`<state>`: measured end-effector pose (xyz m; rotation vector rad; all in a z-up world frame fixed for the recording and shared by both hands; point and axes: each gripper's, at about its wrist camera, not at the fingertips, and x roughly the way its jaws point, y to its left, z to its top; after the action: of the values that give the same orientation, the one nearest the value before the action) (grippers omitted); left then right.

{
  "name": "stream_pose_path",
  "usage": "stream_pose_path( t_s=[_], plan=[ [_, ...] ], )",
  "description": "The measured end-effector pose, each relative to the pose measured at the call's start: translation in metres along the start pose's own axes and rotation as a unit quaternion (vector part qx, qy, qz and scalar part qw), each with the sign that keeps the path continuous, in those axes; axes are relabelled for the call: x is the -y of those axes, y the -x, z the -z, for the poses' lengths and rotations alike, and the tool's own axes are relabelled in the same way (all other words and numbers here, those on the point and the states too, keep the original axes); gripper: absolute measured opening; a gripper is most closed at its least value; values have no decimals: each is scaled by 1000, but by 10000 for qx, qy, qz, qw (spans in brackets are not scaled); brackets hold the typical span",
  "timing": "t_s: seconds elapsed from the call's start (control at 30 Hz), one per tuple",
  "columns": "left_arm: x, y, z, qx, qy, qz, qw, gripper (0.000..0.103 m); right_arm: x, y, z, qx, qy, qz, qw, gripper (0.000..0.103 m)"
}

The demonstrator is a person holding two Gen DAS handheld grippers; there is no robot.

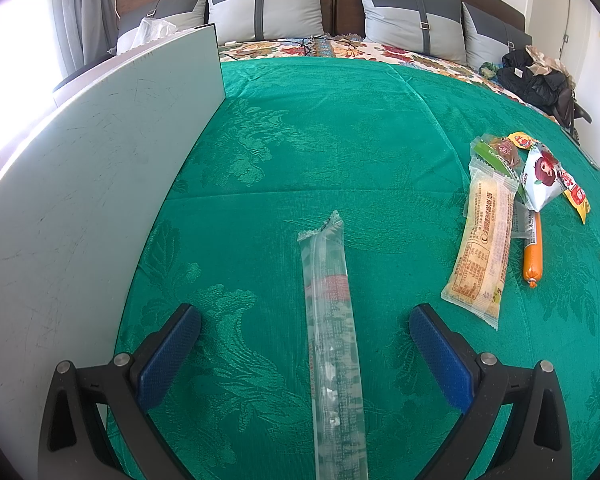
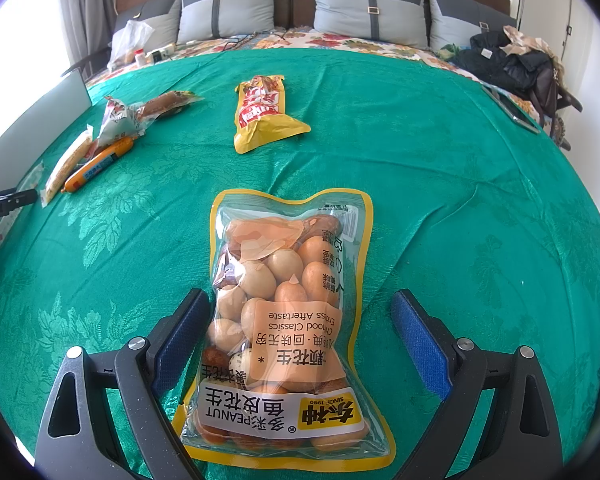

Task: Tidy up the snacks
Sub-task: 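Close the left gripper on the clear stick pack while the right gripper closes on the peanut bag, then carry both packs into the white box and open both grippers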

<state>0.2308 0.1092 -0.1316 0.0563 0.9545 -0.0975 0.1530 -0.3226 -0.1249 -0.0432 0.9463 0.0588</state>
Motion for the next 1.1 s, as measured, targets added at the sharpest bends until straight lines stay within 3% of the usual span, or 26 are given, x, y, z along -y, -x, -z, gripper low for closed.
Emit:
stream_pose_path(
  t_s=[0.2, 0.3, 0.37, 0.47, 0.53, 0.6, 0.63, 0.67, 0.73, 0.87, 0.9, 0.93, 1.03, 1.1],
  plan=[
    [1, -1, -2, -31, 94, -48, 9999, 103, 0, 0, 0, -1, 0, 2, 10000, 94],
    [8, 0, -6, -681, 68, -35, 9976, 103, 0, 0, 0, 0, -1, 2, 10000, 95],
    [18, 0, -8, -1167, -308, 167, 9926, 103, 0, 0, 0, -1, -3, 4, 10000, 94],
    [26, 1, -6, -1375, -630, 309, 9880, 103, 3, 2, 2, -20, -8, -5, 10000, 95],
    [26, 1, -6, -1427, -623, 312, 9873, 101, 7, 0, -6, -386, 98, -127, 9991, 95],
    [25, 5, -9, -1338, -539, 292, 9891, 87, 14, -4, -23, -1036, 88, -404, 9938, 93],
    [25, 8, -10, -1276, -529, 288, 9900, 68, 18, -5, -31, -1274, -32, -542, 9904, 93],
    [24, 12, -12, -1232, -520, 303, 9906, 43, 21, -7, -39, -1475, -140, -635, 9869, 93],
    [19, 16, -13, -1289, -393, 399, 9901, 20, 20, -11, -53, -1750, -189, -701, 9819, 93],
    [2, 29, 0, -1274, 7, 789, 9887, 18, -3, -24, -58, -2208, 352, -384, 9739, 87],
    [-2, 34, 5, -1239, 80, 876, 9884, 18, -6, -24, -56, -2281, 519, -86, 9722, 65],
    [-5, 39, 11, -1212, 155, 977, 9877, 18, -7, -20, -56, -2249, 549, 1, 9728, 58],
    [-11, 53, 25, -1141, 338, 1213, 9855, 18, -2, -4, -54, -2265, 280, -147, 9735, 57],
    [-14, 64, 31, -1013, 438, 1385, 9842, 18, -1, 21, -60, -1880, 92, -353, 9815, 57]
  ],
)
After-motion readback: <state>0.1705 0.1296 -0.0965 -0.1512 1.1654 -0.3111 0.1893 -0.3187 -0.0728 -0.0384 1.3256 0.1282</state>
